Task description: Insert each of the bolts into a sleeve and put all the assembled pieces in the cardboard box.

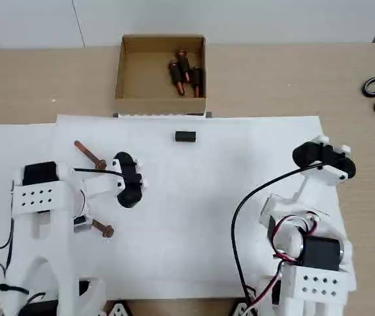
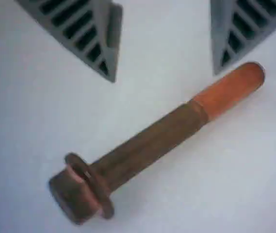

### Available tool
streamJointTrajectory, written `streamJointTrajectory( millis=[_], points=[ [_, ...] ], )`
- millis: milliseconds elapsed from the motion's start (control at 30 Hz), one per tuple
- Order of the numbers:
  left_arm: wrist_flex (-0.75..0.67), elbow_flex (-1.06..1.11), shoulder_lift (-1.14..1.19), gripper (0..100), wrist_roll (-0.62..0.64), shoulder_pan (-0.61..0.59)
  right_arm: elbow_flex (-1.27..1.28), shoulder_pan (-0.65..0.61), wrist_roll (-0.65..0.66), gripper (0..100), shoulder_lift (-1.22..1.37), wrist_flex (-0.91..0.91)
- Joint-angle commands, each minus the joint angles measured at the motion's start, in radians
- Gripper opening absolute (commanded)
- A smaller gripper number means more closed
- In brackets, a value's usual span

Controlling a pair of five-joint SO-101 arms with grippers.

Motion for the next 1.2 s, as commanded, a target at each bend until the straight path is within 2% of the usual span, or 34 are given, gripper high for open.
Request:
streamJointTrajectory(
  millis=[0,233,500,833,1100,1167],
  points=[
    [-0.029,0.002,0.002,13,-0.624,0.015,-0.005,0.010,0.006,0.2,-0.013,-0.015],
    [-0.110,0.084,0.002,14,-0.624,0.041,-0.005,0.010,0.006,0.2,-0.012,-0.015],
    [-0.118,0.136,0.003,14,-0.624,0.061,-0.005,0.010,0.006,0.2,-0.013,-0.015],
    [-0.267,0.252,0.003,14,-0.623,0.089,-0.005,0.010,0.006,0.2,-0.010,-0.013],
    [-0.272,0.298,0.003,14,-0.623,0.091,-0.005,0.010,0.006,0.2,-0.012,-0.013],
    [-0.269,0.298,0.002,11,-0.623,0.091,-0.005,0.010,0.006,0.2,-0.012,-0.013]
  ],
)
